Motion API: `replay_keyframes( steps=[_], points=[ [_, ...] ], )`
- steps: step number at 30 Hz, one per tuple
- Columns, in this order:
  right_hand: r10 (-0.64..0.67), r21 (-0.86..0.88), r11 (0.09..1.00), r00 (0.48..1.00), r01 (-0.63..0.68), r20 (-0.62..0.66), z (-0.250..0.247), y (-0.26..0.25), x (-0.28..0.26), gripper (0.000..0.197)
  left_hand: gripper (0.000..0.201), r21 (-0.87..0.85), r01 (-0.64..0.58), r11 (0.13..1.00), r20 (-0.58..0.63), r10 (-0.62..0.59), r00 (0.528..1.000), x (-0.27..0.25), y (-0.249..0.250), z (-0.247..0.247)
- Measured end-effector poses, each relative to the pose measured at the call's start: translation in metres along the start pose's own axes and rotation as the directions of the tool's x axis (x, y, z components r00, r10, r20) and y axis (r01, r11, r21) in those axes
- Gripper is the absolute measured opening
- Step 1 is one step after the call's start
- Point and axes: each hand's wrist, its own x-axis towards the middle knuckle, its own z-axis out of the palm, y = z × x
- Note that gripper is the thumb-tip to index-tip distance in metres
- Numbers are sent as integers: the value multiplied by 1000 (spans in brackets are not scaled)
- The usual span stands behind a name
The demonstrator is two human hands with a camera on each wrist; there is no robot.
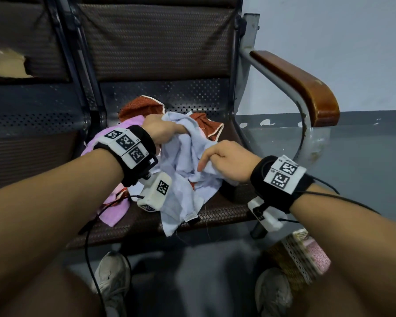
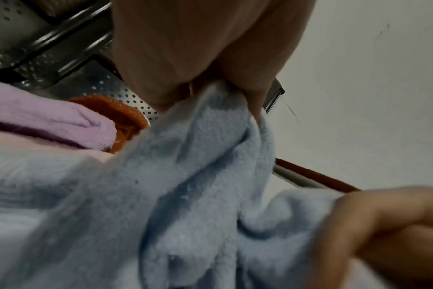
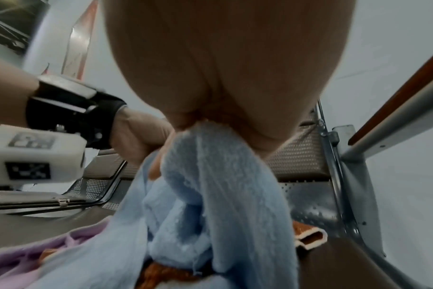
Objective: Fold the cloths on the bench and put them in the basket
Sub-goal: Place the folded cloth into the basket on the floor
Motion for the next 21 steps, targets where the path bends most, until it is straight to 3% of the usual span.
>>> replay_keyframes(
  steps=[3,5,8,10,13,17,19,21],
  points=[
    [55,-31,998,998,-55,-5,10,1,7,32,56,-172,15,985,261,31,965,-17,10,7],
    [51,17,999,998,-51,-37,17,2,12,24,52,-265,49,963,287,30,957,-22,14,13],
    [48,150,988,998,-41,-43,27,-1,18,50,43,-384,151,911,348,-9,938,-27,19,19],
    [49,206,978,998,-42,-30,36,-3,21,55,30,-442,222,869,398,-32,917,-30,21,21],
    [65,206,977,997,-53,-50,49,1,27,47,29,-515,171,840,282,-23,959,-29,17,23],
    [127,232,967,989,-105,-82,48,6,35,46,27,-391,-159,907,-3,172,985,-20,11,15],
    [182,370,921,975,-123,-130,42,8,36,39,24,-303,-217,928,-88,200,976,-14,6,6],
    [207,429,894,968,-128,-144,40,7,35,41,20,-317,-204,926,-91,185,979,-11,5,0]
  ],
)
